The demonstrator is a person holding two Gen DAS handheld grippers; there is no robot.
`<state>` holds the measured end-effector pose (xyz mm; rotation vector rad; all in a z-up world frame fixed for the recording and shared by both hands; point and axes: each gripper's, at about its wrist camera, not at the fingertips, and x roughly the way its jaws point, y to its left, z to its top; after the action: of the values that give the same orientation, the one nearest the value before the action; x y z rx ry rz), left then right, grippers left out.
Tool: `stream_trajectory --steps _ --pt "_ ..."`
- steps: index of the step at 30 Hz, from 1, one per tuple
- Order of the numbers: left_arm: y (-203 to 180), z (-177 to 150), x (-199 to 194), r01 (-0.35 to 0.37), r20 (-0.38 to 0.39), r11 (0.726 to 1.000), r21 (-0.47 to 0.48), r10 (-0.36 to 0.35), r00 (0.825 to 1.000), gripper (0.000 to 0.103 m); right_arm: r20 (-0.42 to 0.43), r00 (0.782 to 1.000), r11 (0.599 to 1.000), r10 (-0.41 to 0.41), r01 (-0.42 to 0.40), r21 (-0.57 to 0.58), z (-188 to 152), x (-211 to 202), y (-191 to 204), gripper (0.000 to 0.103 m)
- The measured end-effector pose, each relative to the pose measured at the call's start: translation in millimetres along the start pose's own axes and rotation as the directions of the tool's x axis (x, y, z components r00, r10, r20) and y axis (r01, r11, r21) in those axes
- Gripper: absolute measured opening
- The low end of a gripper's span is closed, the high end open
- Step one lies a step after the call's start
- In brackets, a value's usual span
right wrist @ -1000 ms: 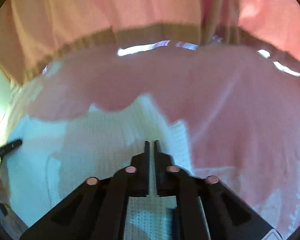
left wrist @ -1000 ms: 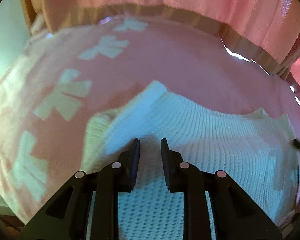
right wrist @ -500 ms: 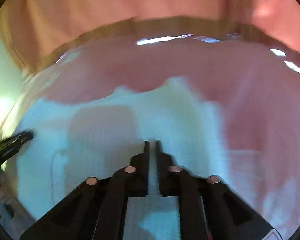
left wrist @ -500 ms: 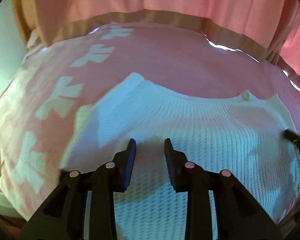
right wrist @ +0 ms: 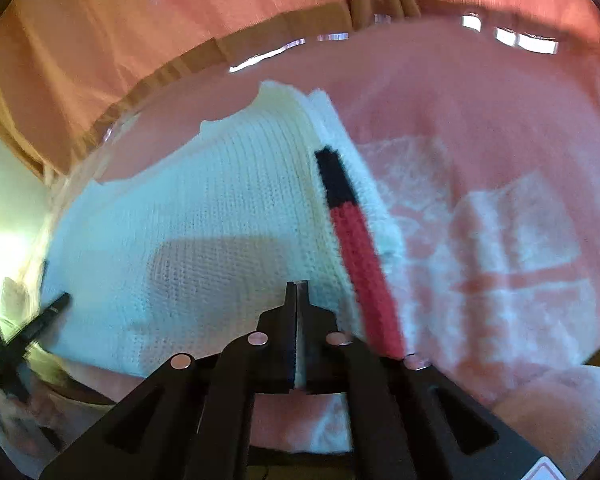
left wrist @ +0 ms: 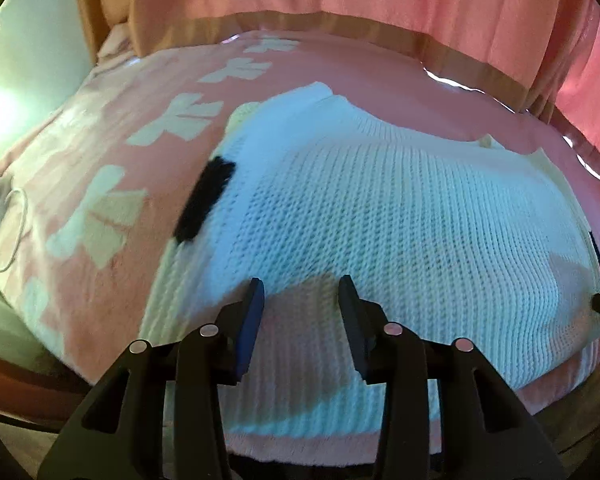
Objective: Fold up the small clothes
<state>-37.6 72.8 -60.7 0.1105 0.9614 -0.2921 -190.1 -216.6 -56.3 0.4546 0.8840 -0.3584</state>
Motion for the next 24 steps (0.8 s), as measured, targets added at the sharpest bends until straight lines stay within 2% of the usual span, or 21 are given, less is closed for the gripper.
stream_trajectory --steps 2,4,7,9,12,13,15,17,19,20,21,24 --pt "-5.1 -3.3 0.2 -0.024 0.001 1.0 0.02 0.024 1.0 0.037 -0.001 0.997 0.995 -0.075 0.075 -0.066 -7.4 3.4 11.4 0.011" --pt "-9.3 -5.6 0.7 -0.045 0.0 0.998 0.041 0.045 0.999 0.037 -0.042 0.992 0.992 -0.119 0.118 -0.038 -11.7 14.2 -3.7 0.005" --pt "-9.2 -6.8 0.5 -0.054 -0.003 0.998 0.044 0.054 0.999 0.038 -0.003 0.996 0.996 -0.093 0.093 0.003 -15.2 -2.1 -4.8 0.005" --pt "-8.1 -7.3 0.3 -0.05 -0.003 0.998 0.04 0.051 0.999 0.038 0.017 0.991 0.99 -0.136 0.136 -0.039 -18.4 -6.2 -0.9 0.008" --pt "-8.7 -9.2 0.3 -0.051 -0.001 0.998 0.041 0.051 0.999 0.038 -0.046 0.986 0.986 -0.161 0.158 -0.051 -23.4 7.0 -3.2 0.008" --pt "-9.0 -9.7 -0.2 -0.052 -0.001 0.998 0.042 0.052 0.999 0.038 -0.036 0.985 0.985 -0.168 0.166 -0.051 -25.4 2.0 -5.0 0.008" --pt "-7.5 -9.8 -4.1 -0.04 0.006 0.999 0.033 0.04 0.999 0.038 -0.01 0.989 0.989 -0.145 0.144 -0.04 -25.2 -7.6 -3.9 0.009" --pt "-3.0 -5.9 -13.5 0.006 0.034 1.0 0.0 -0.006 0.999 0.038 0.026 0.996 0.995 -0.084 0.085 -0.042 -24.5 -19.2 -1.4 0.009" --pt "8.9 2.1 -29.0 0.041 0.101 0.998 -0.054 -0.035 0.994 0.05 0.05 0.999 0.997 -0.017 0.02 -0.072 -23.6 -30.1 11.8 0.01" --pt "19.6 8.8 -37.8 0.057 0.144 0.993 -0.103 -0.042 0.989 0.064 0.058 0.998 0.996 0.016 -0.011 -0.092 -24.4 -35.9 17.2 0.011" --pt "30.3 16.1 -43.6 0.068 0.174 0.986 -0.152 -0.041 0.984 0.072 0.061 0.996 0.991 0.06 -0.052 -0.125 -21.9 -37.7 29.2 0.011" --pt "54.8 35.2 -38.1 0.09 0.153 0.963 -0.253 -0.053 0.987 0.076 0.048 0.989 0.972 0.143 -0.131 -0.196 -11.5 -30.1 62.8 0.011"
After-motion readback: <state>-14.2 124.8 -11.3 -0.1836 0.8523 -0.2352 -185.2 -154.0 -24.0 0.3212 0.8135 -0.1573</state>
